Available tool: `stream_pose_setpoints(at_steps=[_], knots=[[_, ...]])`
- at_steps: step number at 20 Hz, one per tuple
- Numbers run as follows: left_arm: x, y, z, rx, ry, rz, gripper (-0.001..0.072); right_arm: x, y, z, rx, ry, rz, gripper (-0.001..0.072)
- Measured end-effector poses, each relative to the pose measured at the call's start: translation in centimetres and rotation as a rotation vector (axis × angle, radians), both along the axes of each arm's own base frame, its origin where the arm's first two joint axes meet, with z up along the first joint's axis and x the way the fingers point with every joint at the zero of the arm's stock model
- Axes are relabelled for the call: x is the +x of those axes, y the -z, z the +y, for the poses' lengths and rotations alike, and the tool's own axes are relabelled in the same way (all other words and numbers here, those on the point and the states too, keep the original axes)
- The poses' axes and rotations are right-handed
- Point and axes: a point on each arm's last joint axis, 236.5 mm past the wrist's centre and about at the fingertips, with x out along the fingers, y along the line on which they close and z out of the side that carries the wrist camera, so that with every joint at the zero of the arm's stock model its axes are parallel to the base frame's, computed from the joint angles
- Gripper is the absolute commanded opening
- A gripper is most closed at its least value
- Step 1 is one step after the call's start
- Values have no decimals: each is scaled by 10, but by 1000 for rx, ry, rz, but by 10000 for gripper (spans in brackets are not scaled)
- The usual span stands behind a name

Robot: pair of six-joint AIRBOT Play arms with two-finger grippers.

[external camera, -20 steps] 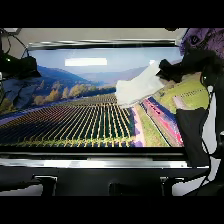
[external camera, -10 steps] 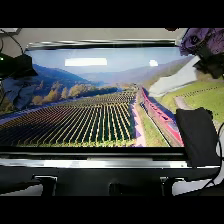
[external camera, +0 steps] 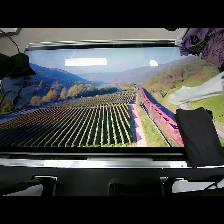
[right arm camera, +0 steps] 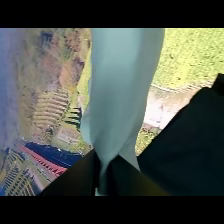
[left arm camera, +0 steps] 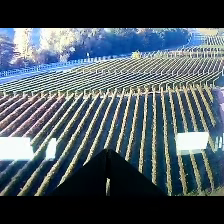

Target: Fold the clothes and pants, and hang the long-sleeved shirts on hangers.

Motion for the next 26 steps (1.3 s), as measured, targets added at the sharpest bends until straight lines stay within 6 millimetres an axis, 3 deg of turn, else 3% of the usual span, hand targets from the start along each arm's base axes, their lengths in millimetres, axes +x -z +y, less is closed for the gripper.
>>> stream_pose_setpoints(at_steps=[10,16,20,26], knots=[[-1,-2,0,0,0,-4,21,-68,8,-12,-26,110,235,30],[-4,0,0,2,3,8,21,-112,31,-9,-19,134,422,32],[-4,0,0,2,3,11,21,-155,48,-10,-54,183,538,32],[-5,0,0,3,4,13,21,-207,88,0,-79,253,622,32]])
